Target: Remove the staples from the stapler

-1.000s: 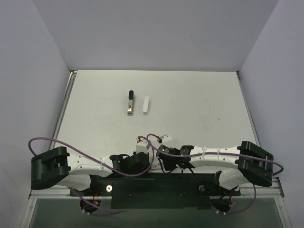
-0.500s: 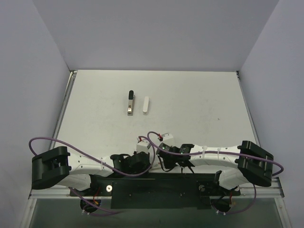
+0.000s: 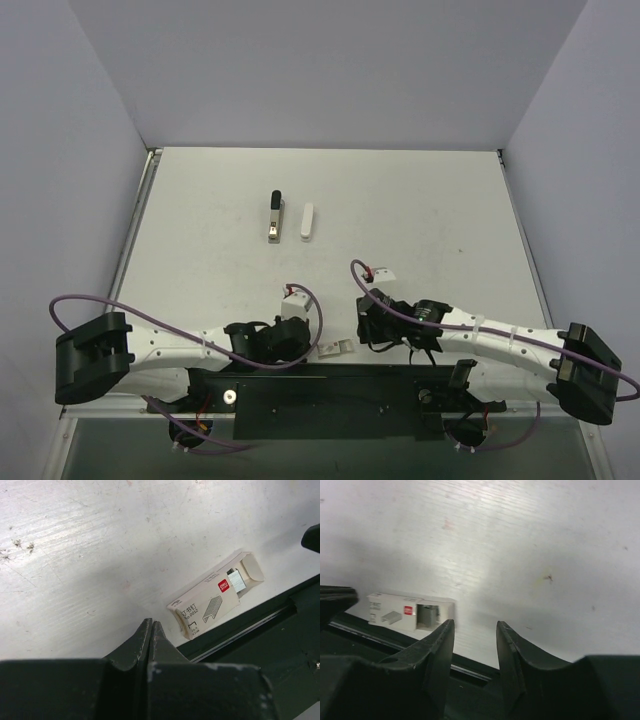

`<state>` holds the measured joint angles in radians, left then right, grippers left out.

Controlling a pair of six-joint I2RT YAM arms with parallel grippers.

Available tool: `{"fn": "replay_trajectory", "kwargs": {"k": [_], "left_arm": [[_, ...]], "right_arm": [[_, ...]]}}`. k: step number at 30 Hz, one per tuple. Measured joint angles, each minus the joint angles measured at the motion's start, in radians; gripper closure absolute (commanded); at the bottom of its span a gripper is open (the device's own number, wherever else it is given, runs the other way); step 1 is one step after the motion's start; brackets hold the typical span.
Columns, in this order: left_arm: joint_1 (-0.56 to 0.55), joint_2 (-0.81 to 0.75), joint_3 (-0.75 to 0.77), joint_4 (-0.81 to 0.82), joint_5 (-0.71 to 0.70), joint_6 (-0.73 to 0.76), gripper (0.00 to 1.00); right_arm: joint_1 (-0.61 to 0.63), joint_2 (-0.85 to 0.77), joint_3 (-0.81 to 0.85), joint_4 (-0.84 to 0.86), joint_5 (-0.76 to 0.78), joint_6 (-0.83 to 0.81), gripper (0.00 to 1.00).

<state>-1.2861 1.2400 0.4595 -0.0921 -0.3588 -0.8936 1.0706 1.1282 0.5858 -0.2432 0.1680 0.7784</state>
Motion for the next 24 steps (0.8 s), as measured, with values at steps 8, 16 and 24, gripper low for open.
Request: {"fn": "replay_trajectory", "kwargs": {"k": [8,16,24], "left_arm": [[0.000,-0.026,0.000,-0.034,0.008,-0.019,1.00],[0.000,0.039,0.014,0.000,0.041,-0.032,1.00],[-0.002,0.077,0.031,0.037,0.057,-0.040,1.00]], "right_arm": [[-0.036,-0.029,-0.100,-0.006,-0.039,0.015,1.00],[-0.036,-0.012,-0.137,0.060,-0.104,0.038,1.00],[-0.036,0.037,-0.142,0.135,-0.153,0.051,1.00]]}}
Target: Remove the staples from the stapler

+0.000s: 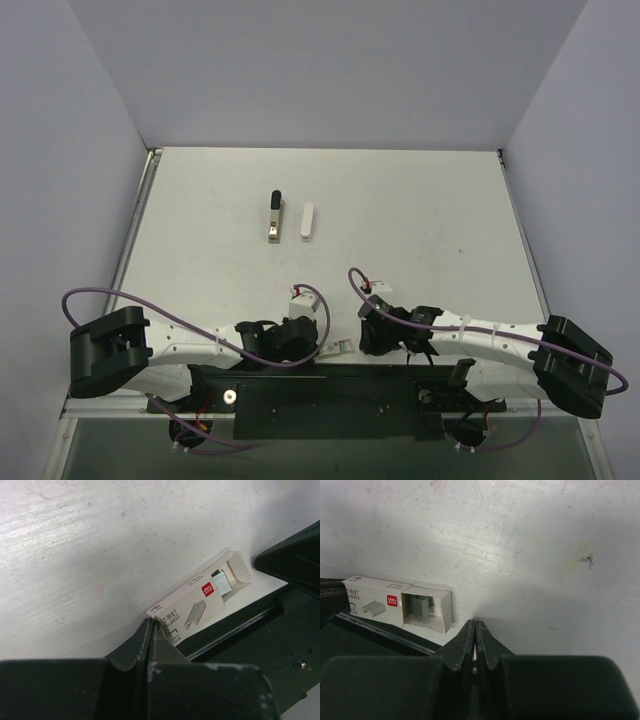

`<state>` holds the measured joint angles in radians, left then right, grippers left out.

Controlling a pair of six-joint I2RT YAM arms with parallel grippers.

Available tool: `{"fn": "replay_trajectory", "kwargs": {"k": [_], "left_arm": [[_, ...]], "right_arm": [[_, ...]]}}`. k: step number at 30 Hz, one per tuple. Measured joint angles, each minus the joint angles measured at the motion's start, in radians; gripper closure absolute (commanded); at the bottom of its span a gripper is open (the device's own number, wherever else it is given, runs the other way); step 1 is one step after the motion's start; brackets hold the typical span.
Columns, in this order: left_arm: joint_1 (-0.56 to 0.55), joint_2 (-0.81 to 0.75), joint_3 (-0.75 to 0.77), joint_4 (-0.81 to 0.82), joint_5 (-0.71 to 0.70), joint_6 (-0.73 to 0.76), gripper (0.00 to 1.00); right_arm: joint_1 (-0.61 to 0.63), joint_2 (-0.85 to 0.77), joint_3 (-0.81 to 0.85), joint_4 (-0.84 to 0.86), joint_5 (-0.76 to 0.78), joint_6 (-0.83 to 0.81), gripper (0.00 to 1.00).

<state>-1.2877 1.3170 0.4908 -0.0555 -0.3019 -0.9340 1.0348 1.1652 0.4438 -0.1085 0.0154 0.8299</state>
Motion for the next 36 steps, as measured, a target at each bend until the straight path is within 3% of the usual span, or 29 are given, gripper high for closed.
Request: {"fn": "replay_trajectory", "kwargs": {"k": [36], "left_arm": [[0.000,0.019,0.005,0.025,-0.005,0.007,1.00]], "right_arm": [[0.048,0.193,0.096,0.135,-0.092,-0.063,1.00]]}}
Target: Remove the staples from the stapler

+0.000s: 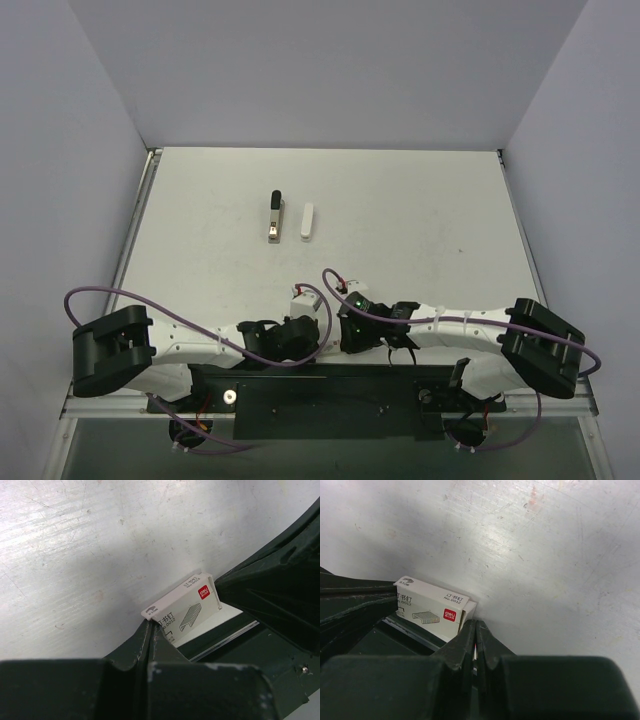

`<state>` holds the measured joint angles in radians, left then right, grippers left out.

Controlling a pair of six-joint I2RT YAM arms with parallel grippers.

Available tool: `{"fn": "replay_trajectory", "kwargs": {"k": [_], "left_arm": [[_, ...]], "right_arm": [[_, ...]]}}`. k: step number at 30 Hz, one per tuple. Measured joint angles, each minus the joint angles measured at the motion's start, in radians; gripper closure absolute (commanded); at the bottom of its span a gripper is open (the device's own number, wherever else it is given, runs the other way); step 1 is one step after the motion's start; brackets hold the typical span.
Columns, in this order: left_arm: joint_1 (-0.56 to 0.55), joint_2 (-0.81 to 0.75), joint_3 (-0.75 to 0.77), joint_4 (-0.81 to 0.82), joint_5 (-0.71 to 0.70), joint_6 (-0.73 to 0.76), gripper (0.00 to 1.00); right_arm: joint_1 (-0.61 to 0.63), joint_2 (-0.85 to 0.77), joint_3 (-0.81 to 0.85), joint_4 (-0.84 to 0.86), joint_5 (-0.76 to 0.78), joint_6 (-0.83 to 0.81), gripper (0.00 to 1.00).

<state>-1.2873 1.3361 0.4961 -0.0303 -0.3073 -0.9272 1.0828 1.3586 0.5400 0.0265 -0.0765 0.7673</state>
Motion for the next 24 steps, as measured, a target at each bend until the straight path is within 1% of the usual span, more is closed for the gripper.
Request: {"fn": "replay_trajectory", "kwargs": {"k": [4,7,11,15,19,24], "left_arm": [[0.000,-0.002,0.011,-0.027,-0.003,0.004,1.00],[-0.001,-0.016,0.024,-0.085,-0.005,0.005,1.00],[0.000,-0.062,0.034,-0.164,-0.023,0.005,1.00],[0.000,-0.076,0.035,-0.203,-0.032,0.004,1.00],[0.000,-0.059,0.043,-0.216,-0.032,0.004,1.00],[0.000,0.015,0.087,-0.208,-0.029,0.004,1.00]], "right_arm": [[0.000,-0.001,0.000,0.002,0.001,-0.010,1.00],[-0.001,-0.007,-0.001,0.001,0.006,-0.010,1.00],[-0.005,-0.050,-0.009,-0.002,0.022,-0.013,0.99],[-0.011,-0.074,-0.010,-0.003,0.034,-0.014,0.99],[-0.011,-0.073,-0.010,-0.004,0.035,-0.013,1.00],[-0.011,-0.062,-0.010,-0.002,0.034,-0.013,1.00]]}}
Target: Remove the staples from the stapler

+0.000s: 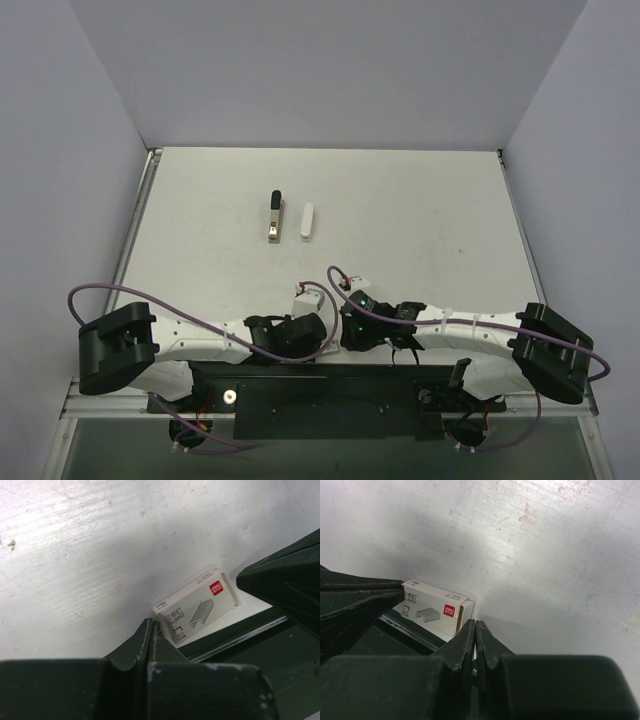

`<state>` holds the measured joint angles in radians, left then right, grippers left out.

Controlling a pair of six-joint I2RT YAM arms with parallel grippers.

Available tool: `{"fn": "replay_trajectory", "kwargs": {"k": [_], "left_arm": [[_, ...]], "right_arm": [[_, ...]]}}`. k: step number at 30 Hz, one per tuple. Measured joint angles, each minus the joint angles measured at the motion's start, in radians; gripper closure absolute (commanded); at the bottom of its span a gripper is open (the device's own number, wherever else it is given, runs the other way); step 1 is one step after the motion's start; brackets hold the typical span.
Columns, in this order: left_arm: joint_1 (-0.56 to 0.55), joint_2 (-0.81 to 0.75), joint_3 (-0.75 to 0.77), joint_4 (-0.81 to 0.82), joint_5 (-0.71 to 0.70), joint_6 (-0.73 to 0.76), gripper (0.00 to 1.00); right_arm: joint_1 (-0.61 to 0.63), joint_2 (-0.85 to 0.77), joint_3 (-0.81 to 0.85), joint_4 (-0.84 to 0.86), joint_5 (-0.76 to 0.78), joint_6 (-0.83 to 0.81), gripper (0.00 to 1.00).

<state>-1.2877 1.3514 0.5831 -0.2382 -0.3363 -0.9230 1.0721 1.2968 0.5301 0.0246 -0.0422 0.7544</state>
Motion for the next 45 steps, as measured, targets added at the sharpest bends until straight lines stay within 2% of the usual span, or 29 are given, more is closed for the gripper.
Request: {"fn": "replay_trajectory", "kwargs": {"k": [7,17,20,24,30,38,42,45], "left_arm": [[0.000,0.068,0.053,0.019,0.003,0.002,1.00],[0.000,0.089,0.071,0.018,0.003,0.001,1.00],[0.000,0.095,0.074,0.021,0.003,0.001,1.00],[0.000,0.105,0.076,0.048,0.006,0.005,1.00],[-0.003,0.131,0.092,0.080,0.024,0.030,1.00],[-0.008,0.156,0.109,0.123,0.055,0.045,1.00],[-0.017,0.135,0.109,0.137,0.055,0.045,1.00],[-0.021,0.063,0.108,0.114,0.040,0.046,1.00]], "right_arm": [[0.000,0.011,-0.001,0.002,0.000,0.001,1.00],[0.000,0.040,-0.007,0.013,-0.010,0.004,1.00],[0.000,0.038,-0.007,0.007,-0.007,0.003,0.97],[-0.012,0.010,-0.007,-0.038,0.020,0.001,0.87],[-0.039,-0.114,-0.006,-0.133,0.095,-0.010,0.60],[-0.044,-0.212,-0.005,-0.227,0.138,-0.014,0.34],[-0.042,-0.207,0.002,-0.250,0.140,-0.009,0.27],[-0.030,-0.177,0.029,-0.262,0.143,0.000,0.26]]}}
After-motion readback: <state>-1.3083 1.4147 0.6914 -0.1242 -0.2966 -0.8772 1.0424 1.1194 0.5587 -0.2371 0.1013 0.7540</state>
